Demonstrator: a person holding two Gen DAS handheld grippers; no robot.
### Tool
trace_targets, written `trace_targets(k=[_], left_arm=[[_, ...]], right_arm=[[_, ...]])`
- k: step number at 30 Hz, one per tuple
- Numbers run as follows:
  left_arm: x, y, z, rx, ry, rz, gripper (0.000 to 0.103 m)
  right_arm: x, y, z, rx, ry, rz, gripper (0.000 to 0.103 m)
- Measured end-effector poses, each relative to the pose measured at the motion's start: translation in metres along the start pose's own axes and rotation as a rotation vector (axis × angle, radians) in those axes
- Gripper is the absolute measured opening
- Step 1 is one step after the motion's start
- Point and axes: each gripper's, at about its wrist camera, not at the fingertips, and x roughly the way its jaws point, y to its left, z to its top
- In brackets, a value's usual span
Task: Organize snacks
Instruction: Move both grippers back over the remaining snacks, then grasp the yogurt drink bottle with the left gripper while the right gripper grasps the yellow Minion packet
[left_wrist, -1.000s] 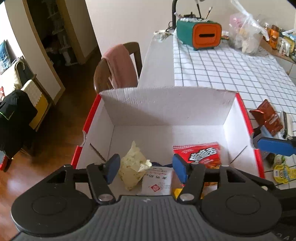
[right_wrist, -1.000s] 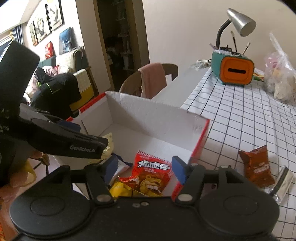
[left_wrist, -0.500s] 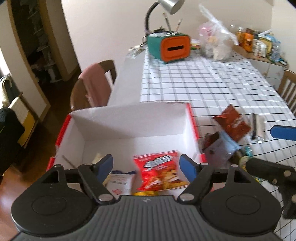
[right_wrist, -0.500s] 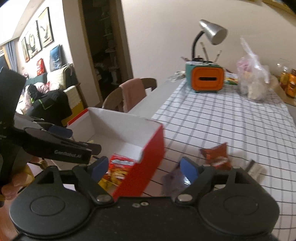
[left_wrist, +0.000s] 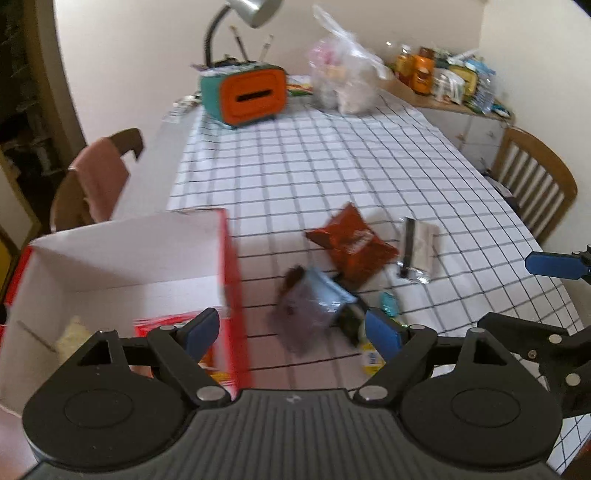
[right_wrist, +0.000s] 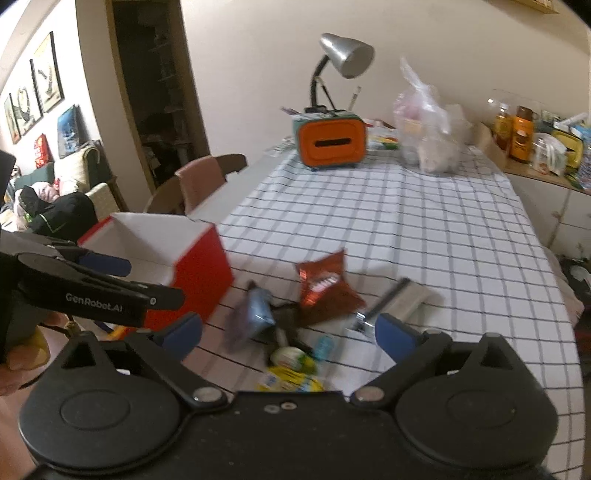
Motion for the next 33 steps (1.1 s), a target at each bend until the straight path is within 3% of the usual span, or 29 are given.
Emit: trace_targets(k=[7, 13, 24, 33], left_arm=[[0.029, -0.044, -0.004, 0.015, 0.055, -0.035, 0.086], [0.063, -0.074, -0.011, 0.036, 0.112, -0.035, 0.086], [0.109, -0.088, -0.014, -0.007, 0.168, 0.010, 0.086], [0.130, -0.093, -0.013, 0.003, 0.197, 0.029, 0.081]], right_arm=[[0.003, -0.041, -0.022, 0.008, 0.043, -0.051, 0.100], [0.011, -0.061, -0.042, -0.016, 0.093, -0.040, 0.100], [0.044, -0.049, -0.076, -0.158, 0.184, 0.021, 0.097], [0.069, -0.037, -0.070, -0.212, 0.189, 0.071, 0.083]])
